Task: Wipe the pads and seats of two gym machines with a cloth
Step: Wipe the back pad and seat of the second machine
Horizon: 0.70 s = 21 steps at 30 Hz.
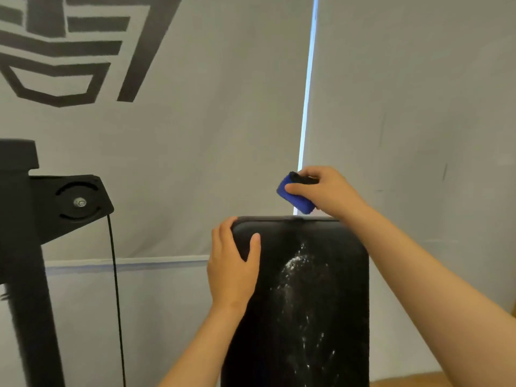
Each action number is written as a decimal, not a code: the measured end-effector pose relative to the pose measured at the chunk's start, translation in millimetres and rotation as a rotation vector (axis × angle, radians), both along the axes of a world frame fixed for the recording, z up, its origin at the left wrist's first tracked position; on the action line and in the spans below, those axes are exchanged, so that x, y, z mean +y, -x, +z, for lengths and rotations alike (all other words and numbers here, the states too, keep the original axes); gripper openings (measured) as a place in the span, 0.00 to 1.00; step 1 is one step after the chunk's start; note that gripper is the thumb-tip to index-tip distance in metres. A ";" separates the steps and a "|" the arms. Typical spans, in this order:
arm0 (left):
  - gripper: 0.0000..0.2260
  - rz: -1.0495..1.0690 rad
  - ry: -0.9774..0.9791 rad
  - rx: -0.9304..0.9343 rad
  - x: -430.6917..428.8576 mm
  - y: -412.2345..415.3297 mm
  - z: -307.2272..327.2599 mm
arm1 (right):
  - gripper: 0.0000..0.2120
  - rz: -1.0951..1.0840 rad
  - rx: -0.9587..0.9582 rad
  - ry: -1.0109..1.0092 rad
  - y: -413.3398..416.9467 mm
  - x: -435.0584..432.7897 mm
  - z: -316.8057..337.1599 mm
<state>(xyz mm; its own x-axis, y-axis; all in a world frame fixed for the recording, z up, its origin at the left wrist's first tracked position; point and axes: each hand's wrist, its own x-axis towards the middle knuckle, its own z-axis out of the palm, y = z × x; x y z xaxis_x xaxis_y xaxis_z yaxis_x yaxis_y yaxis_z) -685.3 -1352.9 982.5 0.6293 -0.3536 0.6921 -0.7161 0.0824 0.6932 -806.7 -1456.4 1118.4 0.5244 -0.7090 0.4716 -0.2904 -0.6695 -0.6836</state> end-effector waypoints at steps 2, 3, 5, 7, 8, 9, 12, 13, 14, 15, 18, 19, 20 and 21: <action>0.18 0.001 0.028 0.059 -3.2 -1.5 -1.7 | 0.09 -0.056 0.226 0.072 -13.0 -11.2 6.5; 0.18 -0.018 0.050 0.098 -4.8 -3.4 -1.2 | 0.11 -0.091 0.335 0.103 -19.2 -14.4 7.0; 0.17 -0.059 0.062 0.160 -6.6 -6.1 0.0 | 0.12 -0.117 0.459 0.136 -30.8 -16.1 3.5; 0.18 -0.074 0.054 0.180 -8.2 -8.4 -0.7 | 0.12 -0.085 0.457 0.141 -42.6 -14.8 -0.9; 0.19 -0.075 0.049 0.185 -9.0 -8.8 -1.0 | 0.11 -0.059 0.440 0.142 -49.2 -11.9 -2.7; 0.20 -0.075 0.045 0.190 -9.5 -9.0 -1.0 | 0.10 -0.029 0.426 0.147 -56.3 -8.1 -4.1; 0.20 -0.078 0.060 0.207 -11.1 -9.7 -1.8 | 0.09 0.058 0.394 0.178 -73.4 1.4 -6.8; 0.20 -0.078 0.064 0.214 -11.4 -9.5 -3.1 | 0.09 0.088 0.387 0.179 -75.2 1.9 -7.5; 0.19 -0.078 0.067 0.224 -11.1 -9.0 -4.1 | 0.08 0.118 0.389 0.174 -74.3 0.8 -7.6; 0.20 -0.076 0.069 0.235 -10.7 -8.3 -4.3 | 0.08 0.142 0.402 0.169 -70.8 -2.0 -6.6; 0.22 -0.055 0.059 0.254 -9.0 -6.0 -4.1 | 0.09 0.141 0.482 0.196 -49.9 -18.6 -2.1; 0.22 -0.040 0.058 0.251 -9.1 -5.2 -3.9 | 0.09 0.121 0.491 0.199 -40.8 -26.5 -0.4; 0.21 -0.023 0.059 0.245 -9.4 -4.8 -4.3 | 0.10 0.098 0.490 0.190 -31.6 -35.1 0.6; 0.20 -0.007 0.062 0.239 -9.9 -5.3 -5.0 | 0.10 0.075 0.485 0.173 -23.8 -43.9 0.6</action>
